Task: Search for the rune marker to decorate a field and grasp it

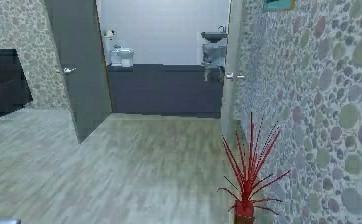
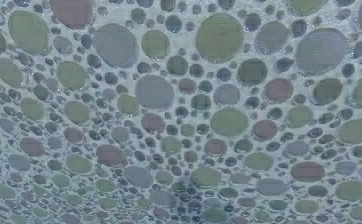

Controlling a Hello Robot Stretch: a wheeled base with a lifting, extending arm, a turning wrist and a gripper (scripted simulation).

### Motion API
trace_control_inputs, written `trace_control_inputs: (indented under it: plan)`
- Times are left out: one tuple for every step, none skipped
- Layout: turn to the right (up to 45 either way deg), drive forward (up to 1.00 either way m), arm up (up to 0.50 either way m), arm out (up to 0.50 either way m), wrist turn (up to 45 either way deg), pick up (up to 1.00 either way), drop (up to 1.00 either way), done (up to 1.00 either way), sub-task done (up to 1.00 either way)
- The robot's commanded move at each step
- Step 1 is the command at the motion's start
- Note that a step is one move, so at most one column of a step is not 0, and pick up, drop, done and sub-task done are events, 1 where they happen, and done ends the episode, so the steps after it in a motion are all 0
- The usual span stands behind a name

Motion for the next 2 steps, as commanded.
trace_control_inputs:
  plan:
    - [-21.0,0.00,0.00,0.00,0.0,0.00,0.00,0.00,0.00]
    - [0.0,0.50,0.00,0.00,0.0,0.00,0.00,0.00,0.00]
